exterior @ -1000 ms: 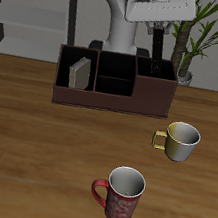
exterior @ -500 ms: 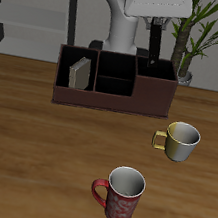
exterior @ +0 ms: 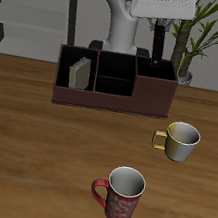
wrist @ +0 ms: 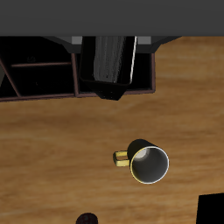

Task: Place the yellow book into the back desk caddy's left compartment and place the black book into the back desk caddy's right compartment

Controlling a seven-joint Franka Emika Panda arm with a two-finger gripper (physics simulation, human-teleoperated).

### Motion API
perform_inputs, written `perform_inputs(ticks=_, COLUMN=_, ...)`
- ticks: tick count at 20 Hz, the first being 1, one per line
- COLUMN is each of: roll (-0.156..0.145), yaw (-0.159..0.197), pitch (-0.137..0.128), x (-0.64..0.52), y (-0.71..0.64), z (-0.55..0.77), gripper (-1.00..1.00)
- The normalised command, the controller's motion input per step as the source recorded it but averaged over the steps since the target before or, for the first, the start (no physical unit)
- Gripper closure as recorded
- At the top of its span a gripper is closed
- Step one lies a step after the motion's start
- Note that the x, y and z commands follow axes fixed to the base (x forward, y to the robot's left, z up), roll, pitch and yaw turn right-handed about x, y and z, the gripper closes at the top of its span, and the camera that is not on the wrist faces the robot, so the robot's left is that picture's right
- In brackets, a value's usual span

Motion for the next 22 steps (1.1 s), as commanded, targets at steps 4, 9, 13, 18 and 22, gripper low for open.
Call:
perform_inputs(ticks=4, roll=-0.02, yaw=-0.016, pitch=0.013, x=-0.12, y=0.11, z=-0.09, gripper=1.0)
perform_inputs(ticks=9, roll=0.0, yaw=0.016, pitch=-0.006, x=-0.14, y=0.11, z=-0.12, gripper=1.0)
perform_inputs(ticks=13, roll=-0.001, yaw=-0.026, pitch=0.024, x=-0.05, y=0.03, z=-0.06, gripper=1.0)
perform_inputs(ticks=18, roll=0.018, yaw=-0.002, pitch=0.03, x=-0.01, y=0.03, z=-0.14, gripper=1.0)
perform_inputs(ticks=22, roll=-0.03, yaw=-0.02, pitch=0.022, x=0.07, y=-0.08, z=-0.14, gripper=1.0)
